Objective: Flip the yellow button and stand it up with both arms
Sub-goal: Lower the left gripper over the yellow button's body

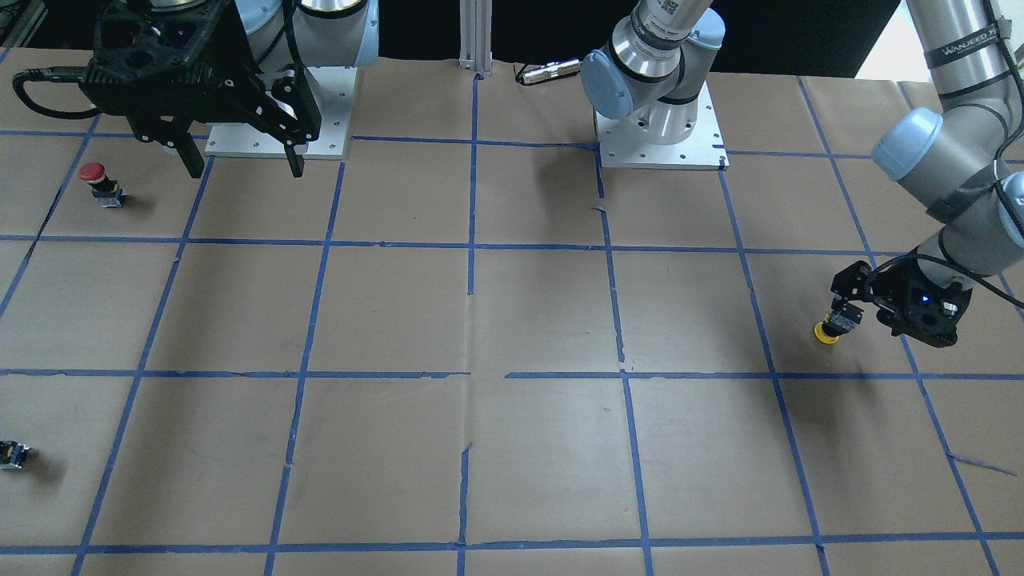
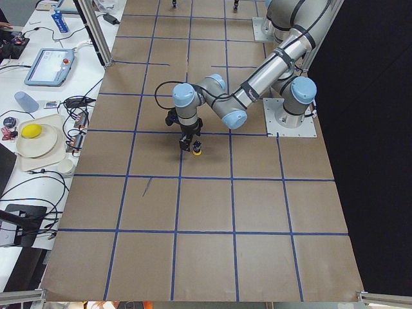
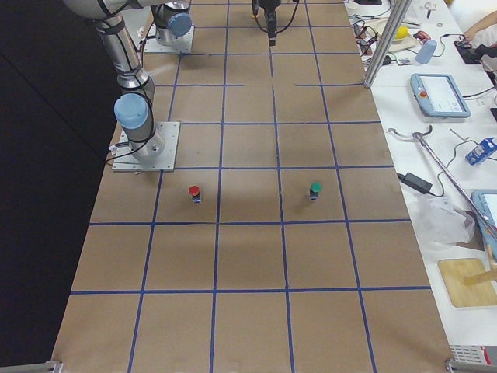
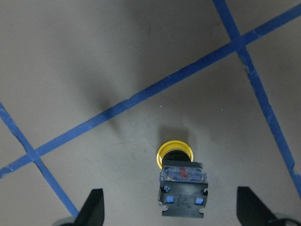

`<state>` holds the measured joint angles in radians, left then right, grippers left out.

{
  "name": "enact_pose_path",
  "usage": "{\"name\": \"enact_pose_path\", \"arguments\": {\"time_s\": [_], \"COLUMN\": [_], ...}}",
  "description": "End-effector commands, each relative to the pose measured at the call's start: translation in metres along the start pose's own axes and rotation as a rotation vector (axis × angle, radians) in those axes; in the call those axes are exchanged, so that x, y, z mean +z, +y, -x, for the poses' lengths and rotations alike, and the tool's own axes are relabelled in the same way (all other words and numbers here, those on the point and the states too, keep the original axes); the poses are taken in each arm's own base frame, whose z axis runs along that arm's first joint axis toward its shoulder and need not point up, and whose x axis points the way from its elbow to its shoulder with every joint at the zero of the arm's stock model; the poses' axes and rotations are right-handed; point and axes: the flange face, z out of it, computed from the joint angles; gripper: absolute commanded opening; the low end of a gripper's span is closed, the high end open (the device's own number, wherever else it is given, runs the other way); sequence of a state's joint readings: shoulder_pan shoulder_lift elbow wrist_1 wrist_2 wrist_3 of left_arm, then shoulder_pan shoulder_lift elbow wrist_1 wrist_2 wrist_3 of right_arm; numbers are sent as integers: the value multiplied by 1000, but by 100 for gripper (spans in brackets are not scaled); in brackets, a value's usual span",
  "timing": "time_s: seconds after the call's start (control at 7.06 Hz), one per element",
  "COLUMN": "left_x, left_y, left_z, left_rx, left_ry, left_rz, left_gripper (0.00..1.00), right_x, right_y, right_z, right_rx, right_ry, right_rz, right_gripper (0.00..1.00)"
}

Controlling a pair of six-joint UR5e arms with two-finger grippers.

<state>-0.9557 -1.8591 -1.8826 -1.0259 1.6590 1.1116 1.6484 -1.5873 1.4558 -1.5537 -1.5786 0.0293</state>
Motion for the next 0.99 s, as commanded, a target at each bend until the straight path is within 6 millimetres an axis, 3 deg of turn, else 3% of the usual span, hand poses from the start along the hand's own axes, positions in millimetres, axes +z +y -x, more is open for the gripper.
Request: {"name": "enact_pose_path", "arguments": {"time_s": [0.0, 0.57, 0.85], "left_x": [10, 19, 20], "left_y": [0, -1, -1], "left_z": [0, 1, 1], "left_rx": [5, 16, 15], "left_ry": [13, 29, 29], "left_rz": [14, 24, 28], "left_gripper": [100, 92, 65], "right_x": [-3, -5, -1], "right_y": [5, 10, 10], "right_z": [1, -1, -1], "right_rx": [1, 7, 7], "right_ry": [-10, -8, -6], "right_rz": [-8, 27, 36], "right_gripper": [100, 100, 100]}}
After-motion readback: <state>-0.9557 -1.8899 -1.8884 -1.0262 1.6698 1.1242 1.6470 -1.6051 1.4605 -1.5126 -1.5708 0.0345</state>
